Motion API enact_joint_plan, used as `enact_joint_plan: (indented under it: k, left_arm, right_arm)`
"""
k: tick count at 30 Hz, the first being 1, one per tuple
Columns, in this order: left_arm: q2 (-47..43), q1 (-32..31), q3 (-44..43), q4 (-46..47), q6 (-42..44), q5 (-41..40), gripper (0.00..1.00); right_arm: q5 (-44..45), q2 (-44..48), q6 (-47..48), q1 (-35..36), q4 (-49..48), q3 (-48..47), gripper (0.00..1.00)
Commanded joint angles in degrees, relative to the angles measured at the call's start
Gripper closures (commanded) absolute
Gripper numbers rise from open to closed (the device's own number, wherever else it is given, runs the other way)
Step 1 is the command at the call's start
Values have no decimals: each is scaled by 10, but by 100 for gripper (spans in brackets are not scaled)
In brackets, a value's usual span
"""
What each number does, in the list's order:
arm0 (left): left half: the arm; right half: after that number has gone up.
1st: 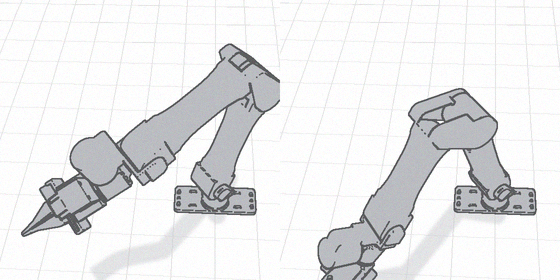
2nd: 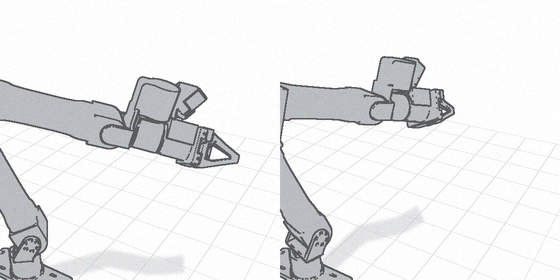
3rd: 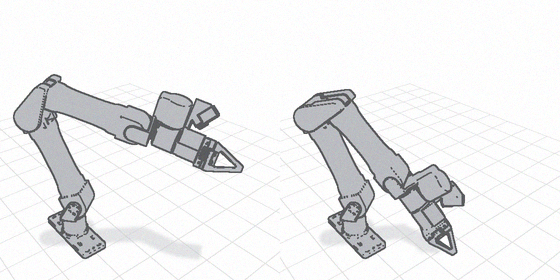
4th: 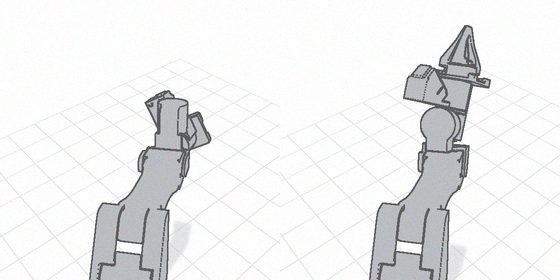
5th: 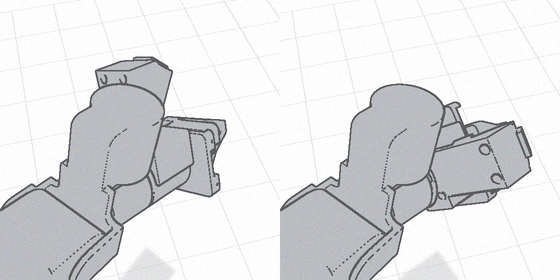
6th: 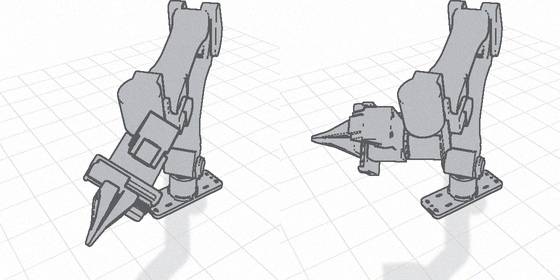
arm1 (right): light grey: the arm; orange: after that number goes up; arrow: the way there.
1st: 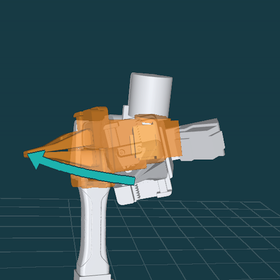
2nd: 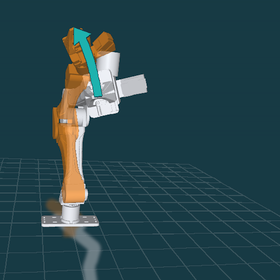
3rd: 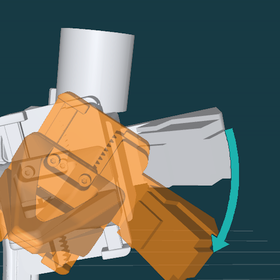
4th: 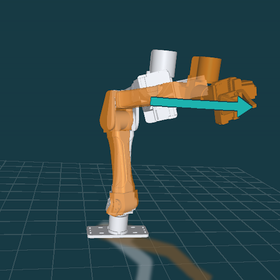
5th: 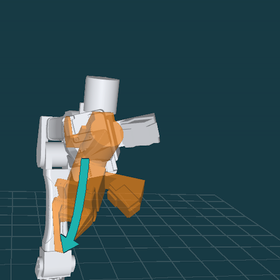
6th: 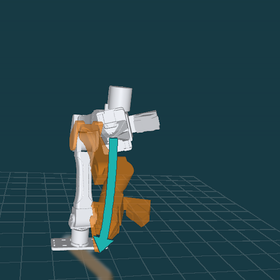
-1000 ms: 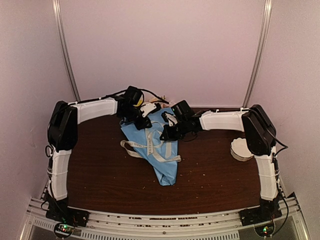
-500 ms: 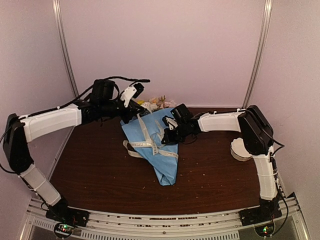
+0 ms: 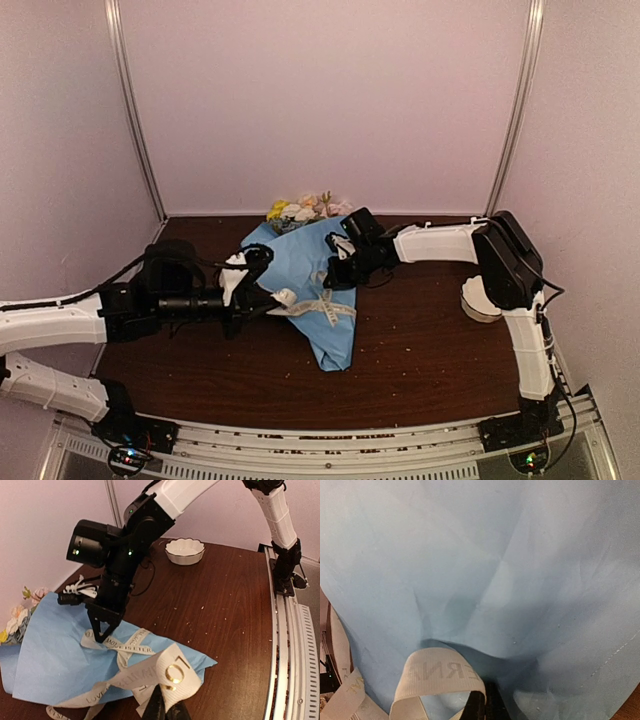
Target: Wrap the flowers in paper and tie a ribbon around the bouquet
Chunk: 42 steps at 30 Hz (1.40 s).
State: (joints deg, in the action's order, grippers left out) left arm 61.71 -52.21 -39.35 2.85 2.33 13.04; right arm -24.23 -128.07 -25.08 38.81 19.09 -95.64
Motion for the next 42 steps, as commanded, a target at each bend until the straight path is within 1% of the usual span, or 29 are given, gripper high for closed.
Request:
enact_joint_plan:
  k: [1,2,4,5,6,9,11,12,14,15,18,19,21,22,24,28,31,36,39,42]
  left_arm:
    - [-72,-9,43,-61,-61,-104,94]
    - [-109,-9,59,-70,-82,-120,90]
    - [-174,-12,103,-86,-128,-155,63]
    - [-208,-16,117,-95,-152,-175,53]
    - [-242,-24,131,-105,-174,-199,47]
    - [-327,-71,159,-127,-220,-271,42]
    - [-353,-108,164,-143,-230,-311,41]
    - [-351,-123,160,-150,-229,-331,42]
    - [-314,-147,145,-152,-209,-362,46]
    - [-278,-150,129,-152,-190,-368,47]
    - [-102,-150,45,-150,-86,-362,47]
    - [-51,-150,-2,-151,-54,-360,45]
    - [44,-150,-61,-143,14,-365,40]
    - [85,-149,-82,-133,42,-364,35]
    - [144,-135,-110,-112,89,-332,28]
    - [233,-65,-167,-114,107,-241,24]
    - [288,-37,-202,-118,127,-213,21]
    - [387,-14,-270,-145,142,-188,20]
    - [431,-2,-308,-153,145,-176,22]
    - [461,8,-332,-164,145,-177,30]
  right_arm:
    - [12,-10,0,-1,14,-15,100]
    - [12,-10,-1,-1,16,-15,100]
    - [8,-9,-1,-1,16,-16,100]
    - [7,-9,-2,-1,16,-16,100]
    - [7,-9,-2,-1,16,-17,100]
    - [6,-10,-3,-1,19,-21,100]
    - [6,-10,-3,0,22,-22,100]
    - [5,-9,-3,0,22,-22,100]
    - [4,-6,-2,0,23,-21,100]
    - [4,-3,-2,0,23,-22,100]
    - [-6,4,-6,-1,23,-26,100]
    - [-12,7,-8,-1,22,-28,100]
    - [-21,16,-12,-2,21,-34,100]
    - [-25,21,-14,-2,21,-38,100]
    - [-29,34,-16,-3,18,-41,100]
    - [-29,51,-21,-7,13,-53,100]
    - [-22,45,-28,-16,22,-80,100]
    - [-6,28,-51,-28,21,-116,100]
    - [-1,15,-56,-29,23,-130,100]
    - [8,11,-60,-30,23,-133,100]
